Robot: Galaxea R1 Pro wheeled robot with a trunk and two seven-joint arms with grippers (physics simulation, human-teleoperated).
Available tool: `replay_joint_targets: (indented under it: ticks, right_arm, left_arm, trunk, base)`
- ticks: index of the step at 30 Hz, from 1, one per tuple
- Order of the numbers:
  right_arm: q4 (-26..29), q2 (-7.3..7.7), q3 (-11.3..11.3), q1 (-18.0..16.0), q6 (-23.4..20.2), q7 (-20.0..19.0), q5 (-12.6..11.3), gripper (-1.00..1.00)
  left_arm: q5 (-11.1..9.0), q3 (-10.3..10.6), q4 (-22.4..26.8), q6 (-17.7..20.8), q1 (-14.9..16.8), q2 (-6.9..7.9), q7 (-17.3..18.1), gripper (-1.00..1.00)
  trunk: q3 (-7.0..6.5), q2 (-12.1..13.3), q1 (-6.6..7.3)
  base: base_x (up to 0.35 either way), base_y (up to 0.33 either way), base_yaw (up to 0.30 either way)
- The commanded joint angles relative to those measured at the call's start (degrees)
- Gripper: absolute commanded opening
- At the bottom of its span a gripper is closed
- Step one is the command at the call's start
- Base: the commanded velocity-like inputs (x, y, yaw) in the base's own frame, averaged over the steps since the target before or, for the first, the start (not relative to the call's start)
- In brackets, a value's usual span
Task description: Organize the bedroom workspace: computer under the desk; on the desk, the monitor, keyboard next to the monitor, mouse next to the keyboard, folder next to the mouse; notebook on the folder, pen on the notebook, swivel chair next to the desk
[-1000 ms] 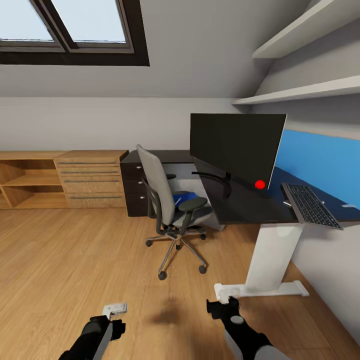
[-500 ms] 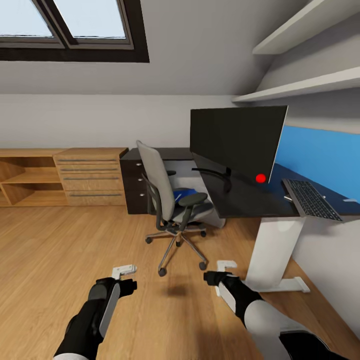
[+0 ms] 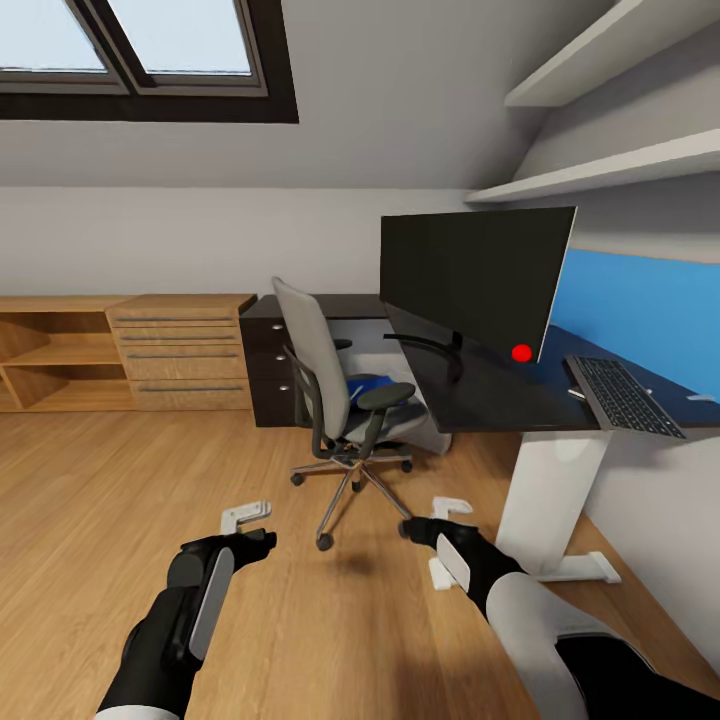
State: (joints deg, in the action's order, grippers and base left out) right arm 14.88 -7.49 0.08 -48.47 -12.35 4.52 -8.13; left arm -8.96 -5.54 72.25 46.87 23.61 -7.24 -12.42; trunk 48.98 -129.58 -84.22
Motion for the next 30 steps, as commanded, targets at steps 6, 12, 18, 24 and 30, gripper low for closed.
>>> replay_joint_targets:
  ticks: [6,12,18,24,30]
  right_arm:
    - [-0.1,0.00,0.0,0.0,8.2,0.2,-0.7,1.00]
    - [0.0,-0.06,0.4,0.1,14.4,0.0,-0.4,1.00]
    - [0.1,-0.13,0.7,0.1,14.6,0.0,-0.3,1.00]
    - [0.1,-0.18,0.8,0.1,13.5,0.0,-0.3,1.00]
    - [0.1,-0.33,1.4,0.1,12.1,0.0,-0.3,1.00]
  left_arm:
    - [-1.0,-0.1,-0.1,-0.1,-0.9,-0.10,-0.4,1.00]
    - [-1.3,-0.1,1.2,-0.2,-2.0,-0.11,0.0,1.00]
    - [-1.6,-0.1,7.7,-0.1,-5.3,0.02,0.4,1.00]
    - [-1.5,0.0,8.8,0.0,-6.4,-0.04,0.3,1.00]
    - [-1.5,0.0,9.0,0.1,-6.6,-0.05,0.2,1.00]
  trunk:
    - [0.06,0.0,0.01]
    - [0.06,0.0,0.01]
    - [0.96,-2.0,-1.09]
    - [2.03,-4.4,-2.41]
    - [3.11,-6.8,-3.72]
  base:
    - [0.000,0.000,0.000]
    - [0.000,0.000,0.000]
    - [0.000,0.000,0.000]
    - [0.000,0.000,0.000]
    - [0.000,0.000,0.000]
